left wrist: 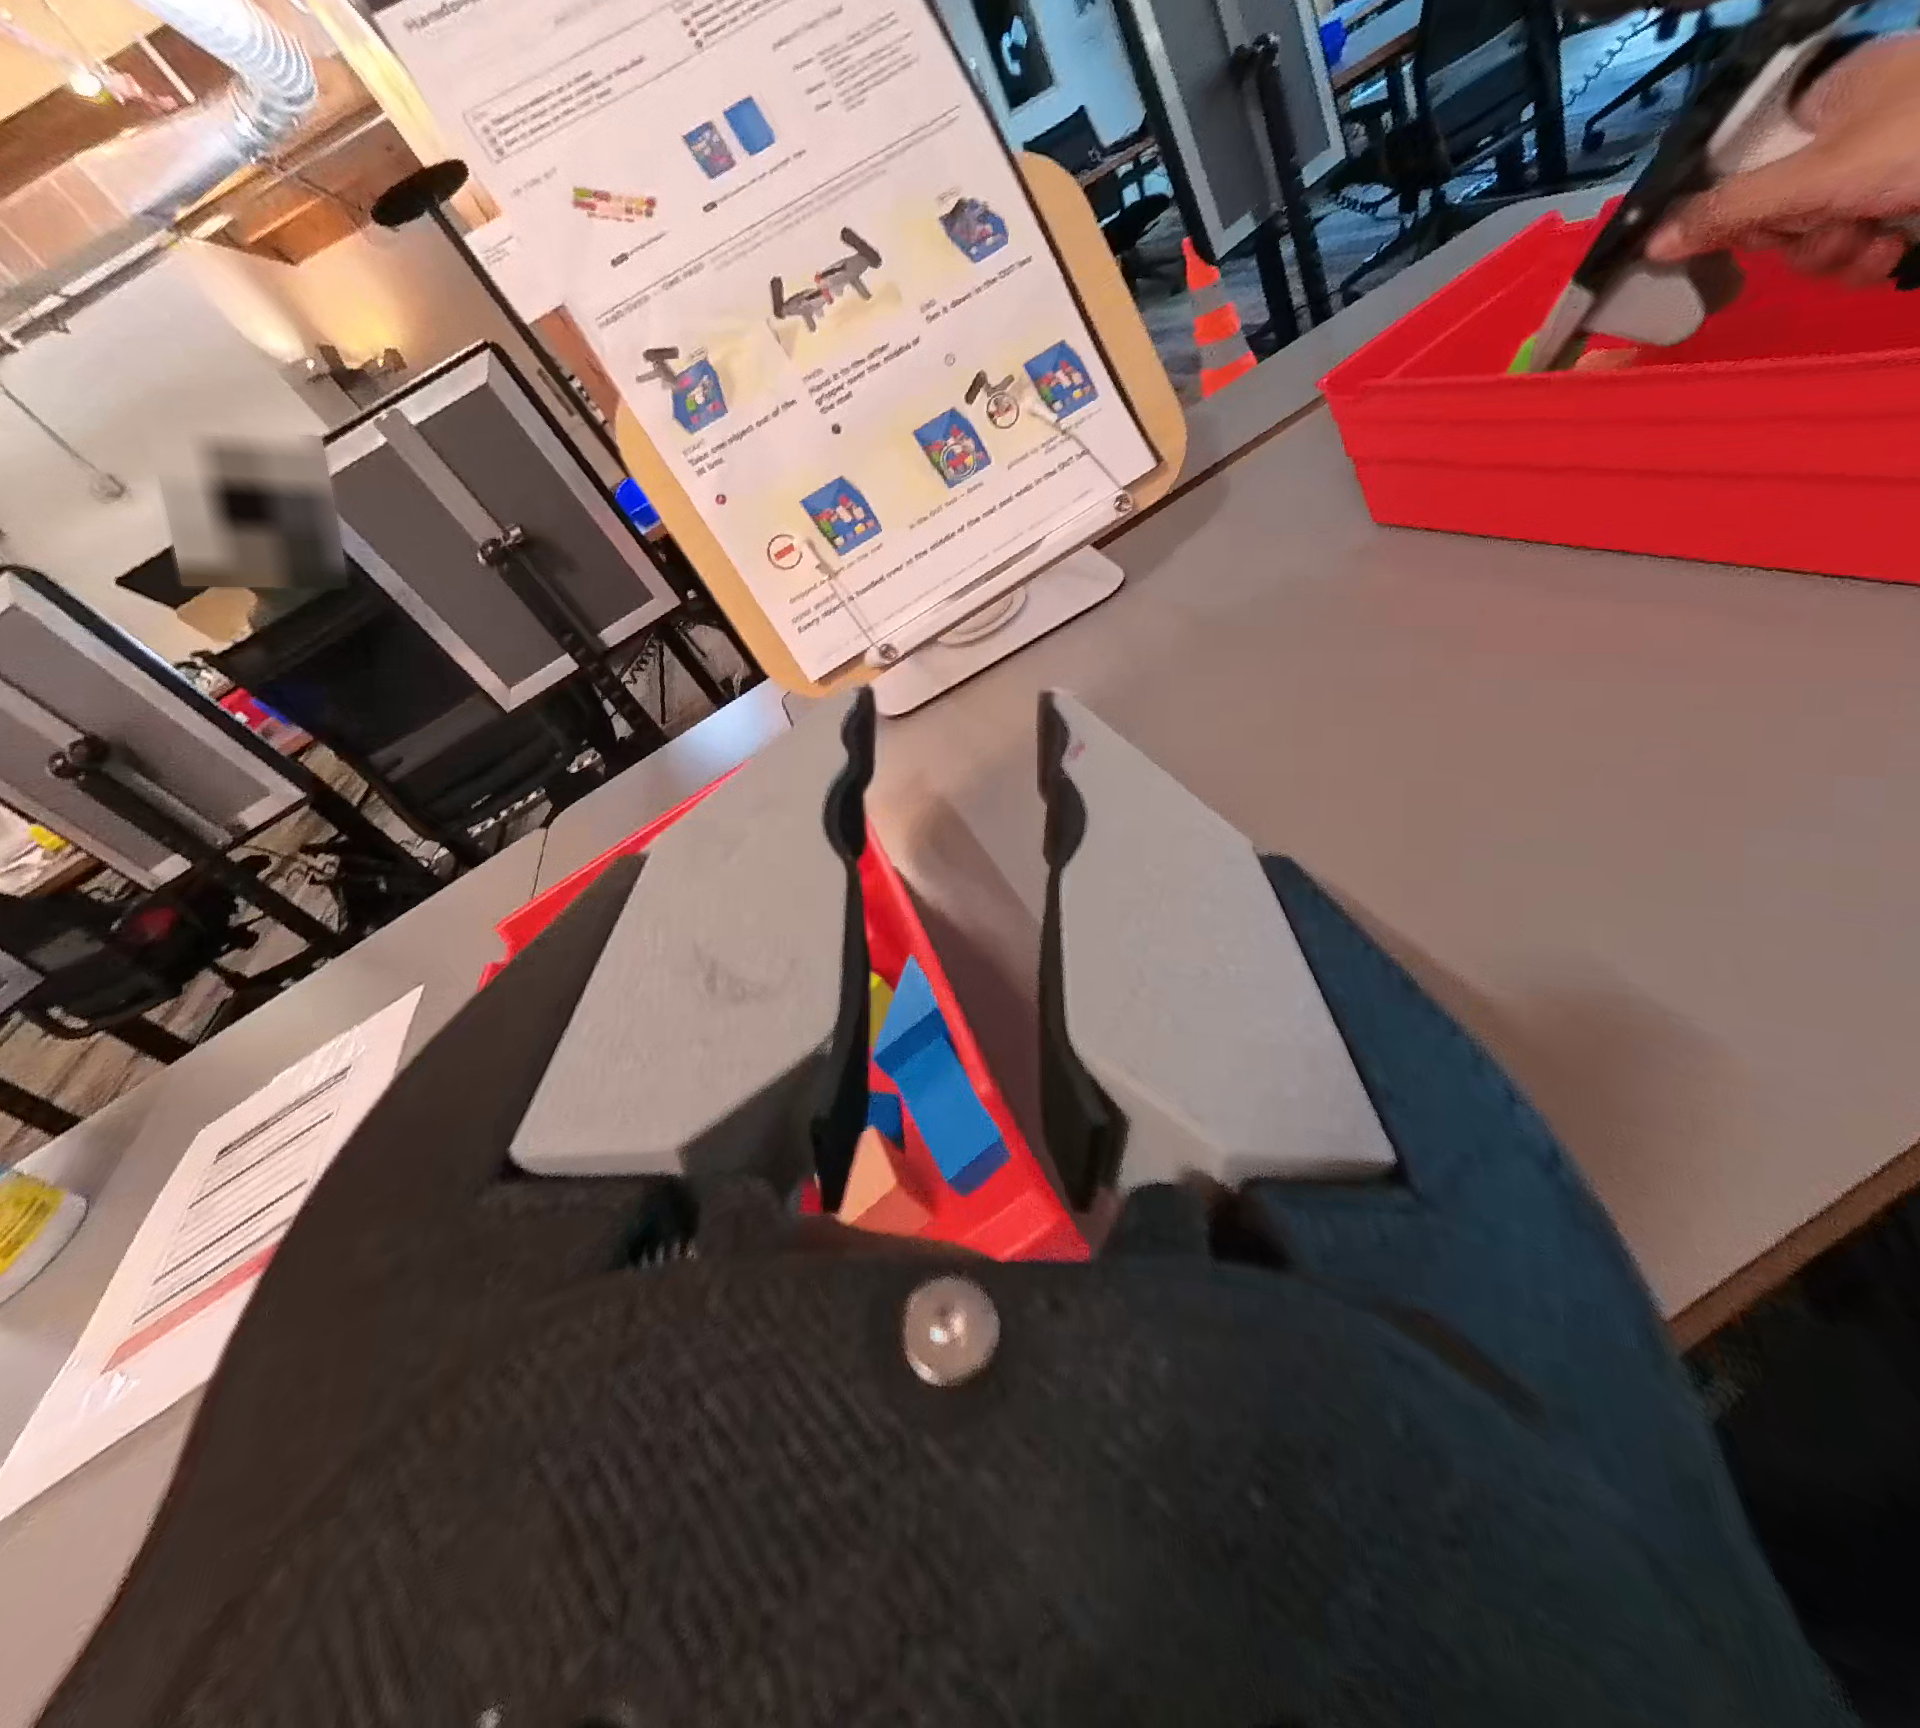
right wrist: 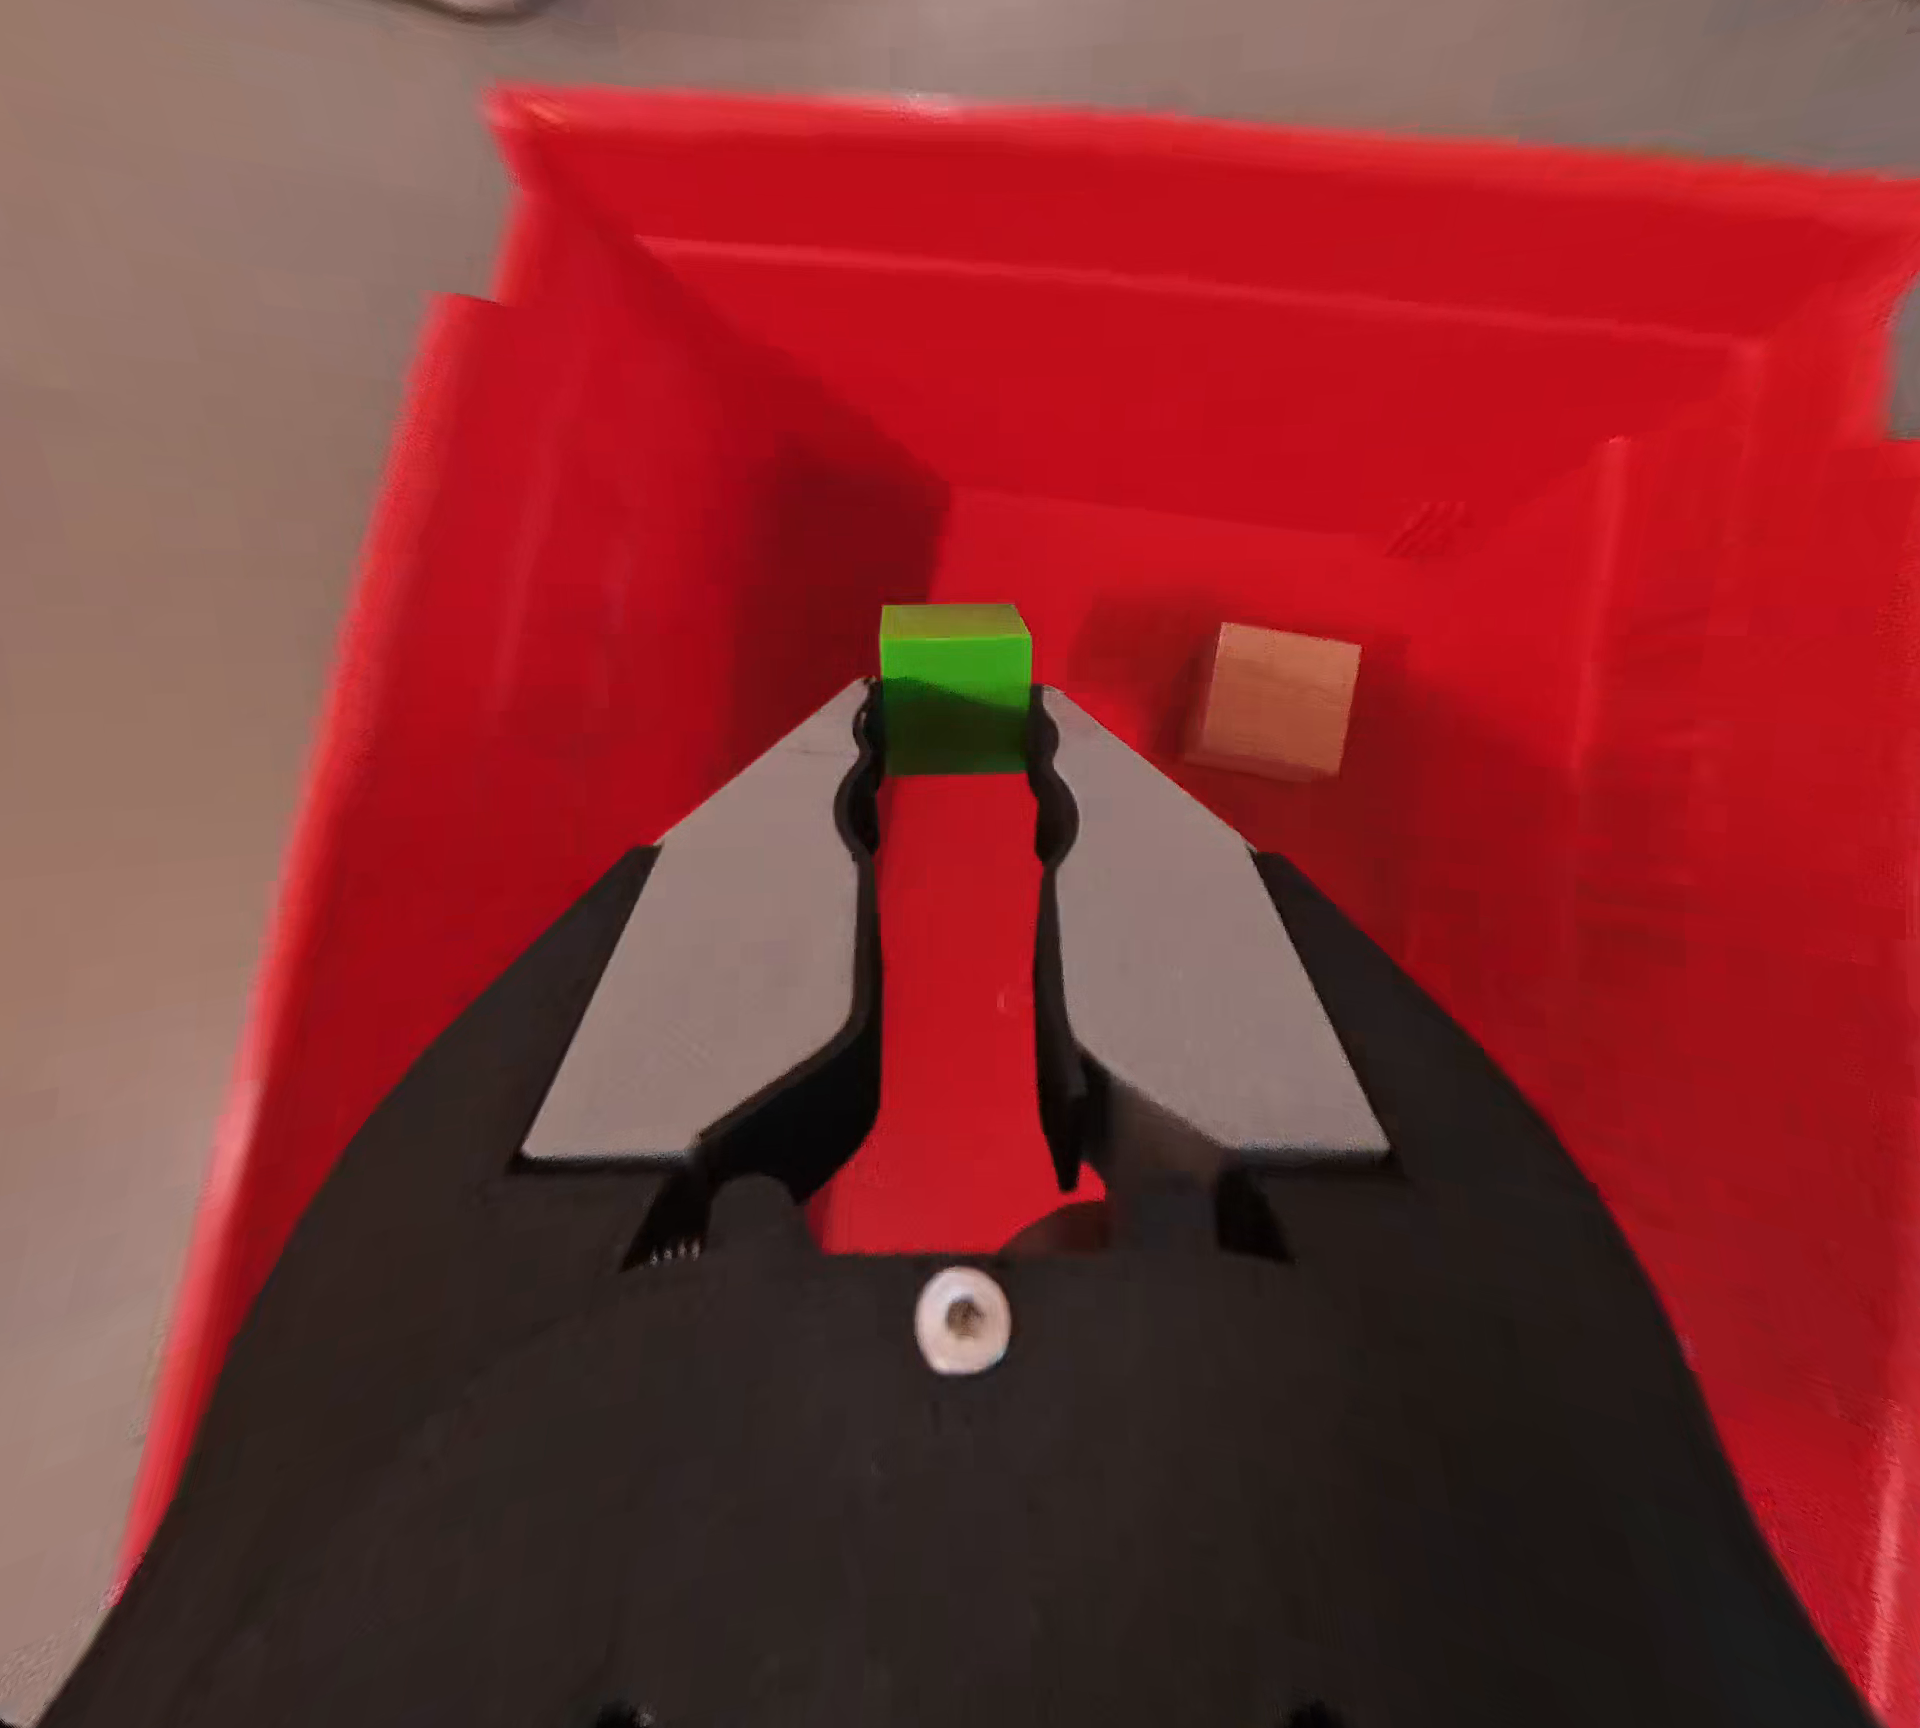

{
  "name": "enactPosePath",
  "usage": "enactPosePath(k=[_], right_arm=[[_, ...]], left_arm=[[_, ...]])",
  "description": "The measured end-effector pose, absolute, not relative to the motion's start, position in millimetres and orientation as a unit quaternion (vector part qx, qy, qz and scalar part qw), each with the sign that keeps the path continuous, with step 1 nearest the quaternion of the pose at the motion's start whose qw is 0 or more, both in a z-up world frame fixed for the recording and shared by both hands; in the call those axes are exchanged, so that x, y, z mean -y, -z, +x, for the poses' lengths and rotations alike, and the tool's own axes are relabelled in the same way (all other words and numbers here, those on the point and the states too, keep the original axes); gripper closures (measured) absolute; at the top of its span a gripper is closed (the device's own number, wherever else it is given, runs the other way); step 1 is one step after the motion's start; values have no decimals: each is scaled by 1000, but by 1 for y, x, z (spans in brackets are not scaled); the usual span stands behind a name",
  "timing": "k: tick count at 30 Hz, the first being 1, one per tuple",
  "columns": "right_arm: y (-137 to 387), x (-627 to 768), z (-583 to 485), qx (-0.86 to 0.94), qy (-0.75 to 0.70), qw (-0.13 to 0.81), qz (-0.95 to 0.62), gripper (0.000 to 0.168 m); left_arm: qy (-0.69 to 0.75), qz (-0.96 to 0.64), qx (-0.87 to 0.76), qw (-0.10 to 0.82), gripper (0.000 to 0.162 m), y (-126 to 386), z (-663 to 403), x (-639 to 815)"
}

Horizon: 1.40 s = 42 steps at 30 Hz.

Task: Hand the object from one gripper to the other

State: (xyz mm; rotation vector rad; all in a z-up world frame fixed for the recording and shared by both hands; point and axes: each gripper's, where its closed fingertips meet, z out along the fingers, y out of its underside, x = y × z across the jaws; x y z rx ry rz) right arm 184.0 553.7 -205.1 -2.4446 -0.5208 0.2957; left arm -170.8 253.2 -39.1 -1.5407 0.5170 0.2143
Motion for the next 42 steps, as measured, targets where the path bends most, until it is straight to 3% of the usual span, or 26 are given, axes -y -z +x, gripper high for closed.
enactPosePath(k=[1, 7, 9, 13, 19, 22, 24, 25, 27, 31, 38, 42], right_arm=[[219, -559, 185, 195, -99, 284, -934, 143], [258, -562, 193, 197, -37, 201, -959, 142], [253, -560, 192, 202, -31, 199, -959, 130], [202, -548, 171, 194, -110, 266, -938, 119], [46, -424, 135, 207, -345, 507, -762, 123], [15, -342, 135, 233, -382, 564, -694, 125], [-18, -299, 132, 272, -371, 589, -665, 116], [-29, -284, 137, 271, -345, 626, -645, 122], [-45, -266, 153, 250, -278, 691, -619, 136], [-70, -231, 157, 256, -283, 724, -574, 119], [-78, -208, 156, 274, -305, 726, -552, 106], [-76, -206, 153, 287, -310, 720, -551, 106]], left_arm=[[-94, -689, -226, 682, 133, 39, -175, -253], [-69, -700, -200, 682, 133, 37, -194, -251], [-83, -707, -190, 676, 133, 39, -204, -252], [-96, -725, -163, 663, 131, 44, -229, -254], [-81, -751, -105, 647, 131, 56, -275, -256], [-56, -762, -86, 639, 130, 64, -286, -258], [-48, -766, -80, 636, 130, 66, -288, -259], [-49, -765, -81, 636, 130, 67, -288, -259], [-60, -773, -80, 627, 129, 71, -292, -260], [-56, -792, -71, 604, 127, 91, -299, -268], [-40, -873, -68, 481, 118, 178, -317, -306], [-3, -879, -63, 472, 118, 179, -315, -332]])
